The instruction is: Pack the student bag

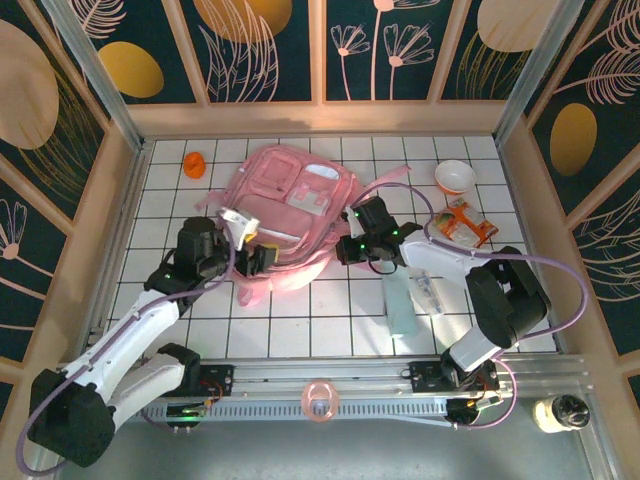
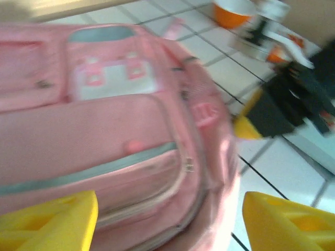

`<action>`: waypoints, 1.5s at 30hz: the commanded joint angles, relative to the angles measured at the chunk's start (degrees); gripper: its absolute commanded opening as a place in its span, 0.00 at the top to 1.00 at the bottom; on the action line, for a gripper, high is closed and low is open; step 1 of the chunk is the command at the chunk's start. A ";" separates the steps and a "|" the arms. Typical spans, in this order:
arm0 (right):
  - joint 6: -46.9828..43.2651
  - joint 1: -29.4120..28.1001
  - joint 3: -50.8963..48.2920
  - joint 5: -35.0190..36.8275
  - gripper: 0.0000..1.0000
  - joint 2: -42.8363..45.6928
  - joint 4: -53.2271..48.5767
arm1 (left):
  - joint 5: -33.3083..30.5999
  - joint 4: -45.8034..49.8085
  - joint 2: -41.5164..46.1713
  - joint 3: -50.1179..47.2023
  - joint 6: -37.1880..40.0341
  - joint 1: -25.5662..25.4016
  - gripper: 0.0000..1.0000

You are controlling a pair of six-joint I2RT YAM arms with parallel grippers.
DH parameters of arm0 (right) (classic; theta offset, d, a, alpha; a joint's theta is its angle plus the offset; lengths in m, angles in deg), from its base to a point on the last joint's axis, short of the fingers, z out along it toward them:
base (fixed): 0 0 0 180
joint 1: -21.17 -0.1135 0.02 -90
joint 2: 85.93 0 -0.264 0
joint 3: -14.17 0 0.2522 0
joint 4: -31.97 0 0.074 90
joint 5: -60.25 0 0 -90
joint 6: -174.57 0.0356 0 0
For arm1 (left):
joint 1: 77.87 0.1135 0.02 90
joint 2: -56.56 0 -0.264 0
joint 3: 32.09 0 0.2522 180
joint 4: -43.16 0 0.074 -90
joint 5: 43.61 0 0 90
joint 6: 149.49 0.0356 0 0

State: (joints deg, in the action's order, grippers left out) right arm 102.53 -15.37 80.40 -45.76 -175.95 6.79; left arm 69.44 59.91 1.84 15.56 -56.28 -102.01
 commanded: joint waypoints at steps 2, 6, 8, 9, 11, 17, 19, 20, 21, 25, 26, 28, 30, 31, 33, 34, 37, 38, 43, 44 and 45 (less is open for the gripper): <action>1.23 -0.09 2.25 -1.16 1.00 2.93 1.34 | 2.49 -0.87 -5.79 1.98 18.82 -3.13 0.25; 1.38 -0.17 2.05 -1.61 1.00 3.18 2.01 | -1.41 -1.39 -13.45 3.70 23.51 -7.69 0.24; 1.38 -0.20 2.11 -2.12 1.00 3.21 2.27 | -2.24 -0.92 -17.40 5.01 25.45 -10.36 0.23; 1.31 -0.20 2.11 -2.50 1.00 3.24 2.43 | -3.18 -0.66 -19.72 5.90 26.15 -11.80 0.22; 1.25 -0.27 2.16 -2.86 1.00 3.32 2.59 | -7.60 -0.86 -23.68 7.08 26.58 -14.04 0.22; 0.76 0.52 1.13 -2.86 1.00 3.76 3.17 | -15.47 -3.14 -26.69 8.18 24.90 -14.88 0.83; 1.38 2.42 -0.57 -3.94 1.00 3.38 4.59 | -13.97 -2.94 -24.02 7.35 26.13 -14.87 0.96; 1.78 3.46 -1.27 -4.51 1.00 3.27 5.12 | -13.25 -2.90 -22.69 6.74 26.61 -14.84 1.00; 1.99 4.77 -2.05 -5.17 1.00 3.04 5.74 | -12.71 -2.68 -21.05 6.10 26.76 -14.88 1.00; 1.37 9.89 -3.51 -4.81 1.00 2.17 5.40 | -11.13 -0.68 -15.77 4.50 26.78 -14.82 1.00; 1.04 10.92 -3.54 -4.29 1.00 1.60 5.04 | -10.65 -0.32 -14.49 4.15 26.86 -14.88 1.00; -0.15 13.18 -2.94 -2.53 1.00 -0.11 4.00 | -9.41 0.17 -11.64 3.05 27.07 -14.82 1.00; -0.83 14.81 -1.68 -1.44 1.00 -1.78 4.16 | -7.51 0.61 -9.58 2.12 27.42 -14.88 1.00; -0.95 15.46 -1.02 -1.60 1.00 -2.54 4.84 | -6.34 1.23 -8.94 1.91 27.53 -14.88 1.00; -0.94 16.05 0.48 -2.37 1.00 -4.07 6.24 | -3.91 2.39 -8.56 1.98 27.18 -14.84 1.00; -0.95 16.19 1.34 -2.82 1.00 -4.86 6.81 | -2.87 2.71 -8.56 2.06 26.67 -14.88 1.00; -1.34 15.99 2.83 -5.22 1.00 -5.93 7.50 | -3.83 2.73 -7.71 1.99 24.14 -14.86 0.75; -1.33 15.89 2.61 -5.21 0.99 -5.59 7.64 | -5.13 2.65 -6.98 1.95 23.34 -14.88 0.58; -0.83 15.75 -1.25 -3.94 0.65 0.20 6.48 | -13.71 3.72 -0.60 1.27 23.92 -14.35 0.27; -0.52 15.57 -2.27 -2.76 0.65 2.28 6.17 | -15.58 6.03 -0.15 2.34 25.00 -14.14 0.26; -0.30 15.14 -3.17 -1.46 0.65 4.14 5.83 | -17.66 8.92 -0.20 3.75 26.41 -13.98 0.25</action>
State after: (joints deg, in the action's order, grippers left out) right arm 101.61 0.81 79.43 -51.49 -177.57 12.84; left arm 57.53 62.64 0.69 17.40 -32.09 -116.76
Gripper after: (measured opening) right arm 0.353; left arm 0.740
